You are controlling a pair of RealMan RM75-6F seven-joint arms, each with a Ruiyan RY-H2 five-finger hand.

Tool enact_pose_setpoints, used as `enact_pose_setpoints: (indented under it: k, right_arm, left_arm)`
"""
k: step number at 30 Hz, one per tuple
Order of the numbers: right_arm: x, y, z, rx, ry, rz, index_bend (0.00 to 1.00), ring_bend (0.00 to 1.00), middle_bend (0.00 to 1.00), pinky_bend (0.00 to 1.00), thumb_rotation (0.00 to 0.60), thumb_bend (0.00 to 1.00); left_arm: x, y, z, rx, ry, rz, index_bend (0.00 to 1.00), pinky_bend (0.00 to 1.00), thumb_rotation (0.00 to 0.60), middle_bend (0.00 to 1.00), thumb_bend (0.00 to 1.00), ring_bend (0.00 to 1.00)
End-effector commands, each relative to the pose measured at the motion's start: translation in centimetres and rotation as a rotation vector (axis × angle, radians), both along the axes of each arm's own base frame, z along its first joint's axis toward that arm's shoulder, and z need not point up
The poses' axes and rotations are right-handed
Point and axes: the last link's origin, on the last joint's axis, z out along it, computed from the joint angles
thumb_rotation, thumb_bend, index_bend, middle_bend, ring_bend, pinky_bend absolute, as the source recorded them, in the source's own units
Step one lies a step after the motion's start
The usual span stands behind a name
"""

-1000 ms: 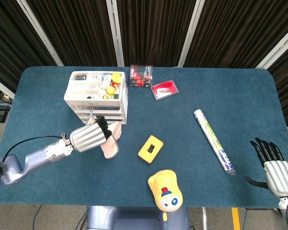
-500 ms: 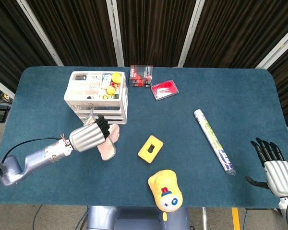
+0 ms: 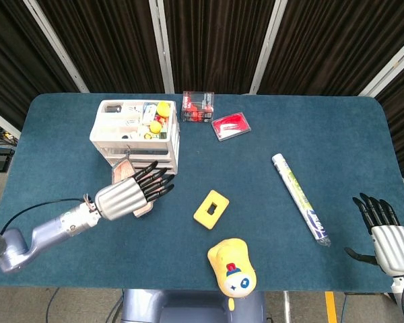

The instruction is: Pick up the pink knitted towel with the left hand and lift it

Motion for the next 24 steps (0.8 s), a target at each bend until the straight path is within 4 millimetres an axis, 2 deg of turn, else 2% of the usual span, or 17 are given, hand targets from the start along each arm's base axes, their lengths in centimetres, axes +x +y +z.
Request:
enact_pose_setpoints:
  k: [1,10,13,20,24]
  right_arm:
    - [0.0,0.0,0.0,0.0,0.001,0.001,0.0,0.0,0.0,0.0,0.6,0.0]
    - [0.0,0.0,-0.1,0.006,0.015,0.004,0.0,0.0,0.0,0.0,0.6,0.0]
    - [0.0,0.0,-0.2,0.009,0.027,0.004,0.0,0.0,0.0,0.0,0.6,0.0]
    - [0.0,0.0,-0.3,0.008,0.033,0.007,0.0,0.0,0.0,0.0,0.6,0.0]
    - [0.0,0.0,-0.3,0.006,0.037,0.011,0.0,0.0,0.0,0.0,0.6,0.0]
  left_arm:
    - [-1.6,-2.7,0.4,-0.03,-0.089,0.086,0.0,0.1,0.6,0.0,0.0,0.0]
    - [-8.0,-9.5,2.1,0.035,-0.232,0.458,0.0,0.09,0.6,0.0,0.0,0.0]
    - [-9.5,-11.3,2.9,0.069,-0.272,0.568,0.0,0.05,0.598,0.0,0.0,0.0]
    - [-11.7,-14.0,4.0,0.112,-0.473,0.815,0.0,0.0,0.563,0.0,0.0,0.0]
    - [-12.5,-14.8,4.5,0.144,-0.56,0.847,0.0,0.0,0.559,0.0,0.0,0.0]
